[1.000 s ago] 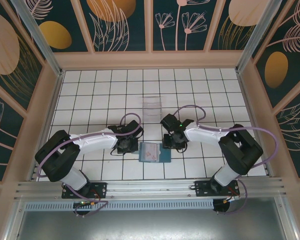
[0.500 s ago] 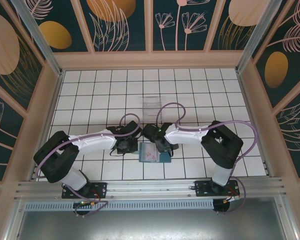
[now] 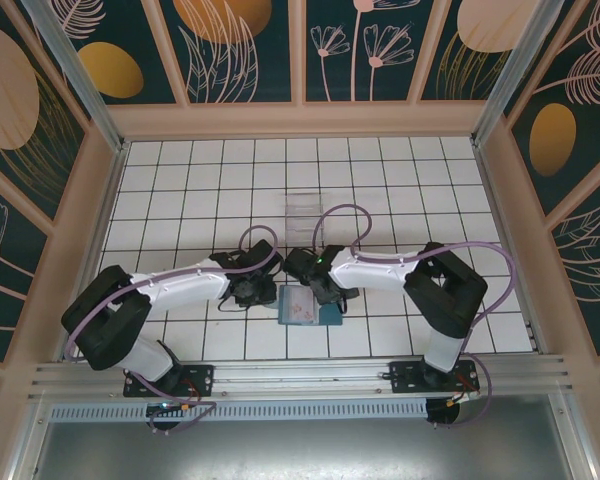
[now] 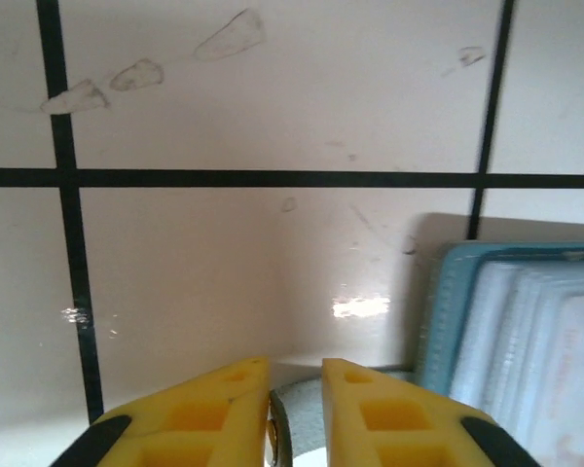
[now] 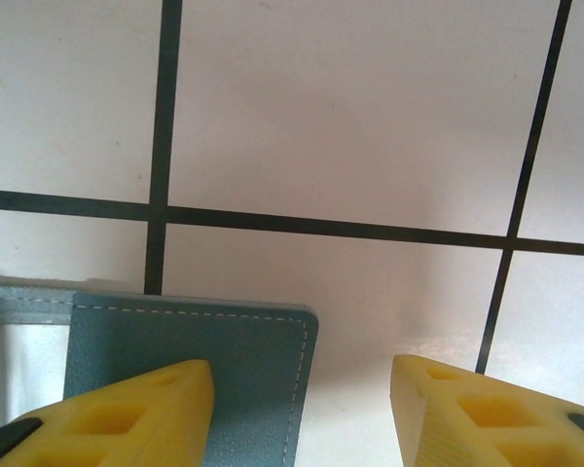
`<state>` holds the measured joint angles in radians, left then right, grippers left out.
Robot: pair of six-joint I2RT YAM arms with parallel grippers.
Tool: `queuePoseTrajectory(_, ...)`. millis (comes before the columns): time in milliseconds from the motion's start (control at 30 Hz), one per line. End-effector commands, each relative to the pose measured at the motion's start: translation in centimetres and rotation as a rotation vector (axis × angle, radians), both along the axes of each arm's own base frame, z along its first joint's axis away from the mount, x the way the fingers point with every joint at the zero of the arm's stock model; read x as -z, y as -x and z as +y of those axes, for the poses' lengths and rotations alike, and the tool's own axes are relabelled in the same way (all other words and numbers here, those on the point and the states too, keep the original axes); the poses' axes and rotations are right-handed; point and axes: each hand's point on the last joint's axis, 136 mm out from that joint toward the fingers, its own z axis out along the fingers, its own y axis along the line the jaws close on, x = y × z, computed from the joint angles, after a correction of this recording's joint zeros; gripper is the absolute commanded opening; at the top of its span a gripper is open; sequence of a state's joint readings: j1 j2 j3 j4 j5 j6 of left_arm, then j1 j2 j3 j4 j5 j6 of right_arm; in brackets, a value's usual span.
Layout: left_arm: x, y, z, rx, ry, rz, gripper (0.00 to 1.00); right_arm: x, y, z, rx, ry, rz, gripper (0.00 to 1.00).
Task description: Take the credit cards out of the card holder
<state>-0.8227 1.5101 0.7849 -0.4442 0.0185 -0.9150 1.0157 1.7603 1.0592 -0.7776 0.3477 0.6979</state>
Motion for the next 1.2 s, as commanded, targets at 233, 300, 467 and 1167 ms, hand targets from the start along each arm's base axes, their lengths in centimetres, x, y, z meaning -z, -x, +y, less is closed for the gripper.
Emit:
queuePoseTrajectory(233,-4.8,-1.5,0.1,-0.015,-0.015,-0.071,0.27,-4.3,-0.3,1.5,0.024,-0.164,-0.022,0.53)
queuePoseTrajectory(300,-5.8,-1.9,0.0,-0.015,-0.014,-0.09,0.28,-4.6,-0.2,1.9,0.018,-0.184,-0.018,0.53)
queuePoseTrajectory(467,-7.6,-2.4,-1.7,0.016,0.054,-0.101,0.25,-5.7,-0.5,2.4,0.015,-0.21,-0.026,0.54)
queuePoseTrajectory(1167,-1.8,0.0,-4.7,0.032,0.235,0.047,0.02,-7.2,2.0,8.7,-0.027,-0.653,0.161,0.29)
